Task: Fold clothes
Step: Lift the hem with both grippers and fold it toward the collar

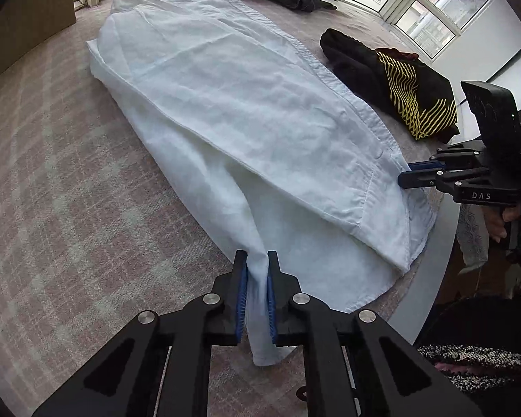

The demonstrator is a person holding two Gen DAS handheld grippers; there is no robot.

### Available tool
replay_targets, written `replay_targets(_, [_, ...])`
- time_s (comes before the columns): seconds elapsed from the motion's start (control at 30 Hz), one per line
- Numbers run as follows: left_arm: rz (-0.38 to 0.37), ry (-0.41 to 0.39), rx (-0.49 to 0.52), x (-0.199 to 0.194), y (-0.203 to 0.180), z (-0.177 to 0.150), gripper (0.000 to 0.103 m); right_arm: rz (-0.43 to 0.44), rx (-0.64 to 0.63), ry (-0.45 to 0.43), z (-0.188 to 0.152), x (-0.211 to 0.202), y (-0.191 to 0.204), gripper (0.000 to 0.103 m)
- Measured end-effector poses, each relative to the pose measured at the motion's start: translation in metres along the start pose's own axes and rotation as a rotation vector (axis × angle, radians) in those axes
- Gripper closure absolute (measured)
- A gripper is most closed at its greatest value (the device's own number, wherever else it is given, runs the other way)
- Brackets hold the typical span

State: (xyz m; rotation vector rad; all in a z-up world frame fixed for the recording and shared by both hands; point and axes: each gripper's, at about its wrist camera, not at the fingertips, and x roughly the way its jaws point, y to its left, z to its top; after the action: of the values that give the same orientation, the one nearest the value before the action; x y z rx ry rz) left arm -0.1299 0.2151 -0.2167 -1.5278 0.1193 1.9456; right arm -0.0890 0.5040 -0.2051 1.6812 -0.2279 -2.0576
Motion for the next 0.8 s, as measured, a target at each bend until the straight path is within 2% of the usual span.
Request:
replay_targets(0.17, [-0.171,-0.073,-0.100,-0.029,0.016,0.004,0.097,0.278,0.235,-0.067,0.015,-0.041,-0.022,0.096])
replay_targets(0.3, [-0.254,-0.138,-0.156,-0.058,0.028,0.018,0.097,0.421,0.327,-0.135,0.051,-0.068,-0.021,0.096])
replay_targets(0.4, [-0.294,-0.188,-0.177,-0.075,0.040,0.044,0.097,0.505,0.383,-0.170,0.089,-0.078,-0.017,0.096])
replay_targets(0.47, [-0.312,-0.223,-0.182,-0.084,0.051,0.067,0.097,0.512,0.404,-0.182,0.120,-0.076,-0.022,0.096])
replay_targets(0.53, [-0.297,-0.245,-0.170,-0.088,0.065,0.093,0.097,0.484,0.410,-0.187,0.156,-0.066,-0.031,0.096])
replay_targets(0.6, [-0.257,-0.253,-0.161,-0.085,0.078,0.122,0.096,0.472,0.462,-0.151,0.195,-0.041,-0.046,0.093])
replay_targets(0.67, [-0.227,-0.239,-0.165,-0.070,0.096,0.150,0.093,0.403,0.508,-0.064,0.227,-0.014,-0.064,0.092])
replay_targets(0.73, [-0.151,-0.201,-0.200,-0.050,0.116,0.176,0.079,0.323,0.534,0.009,0.249,0.006,-0.077,0.091])
replay_targets(0.8, [-0.101,-0.203,-0.232,-0.047,0.135,0.186,0.078,0.248,0.531,0.038,0.258,0.011,-0.084,0.091])
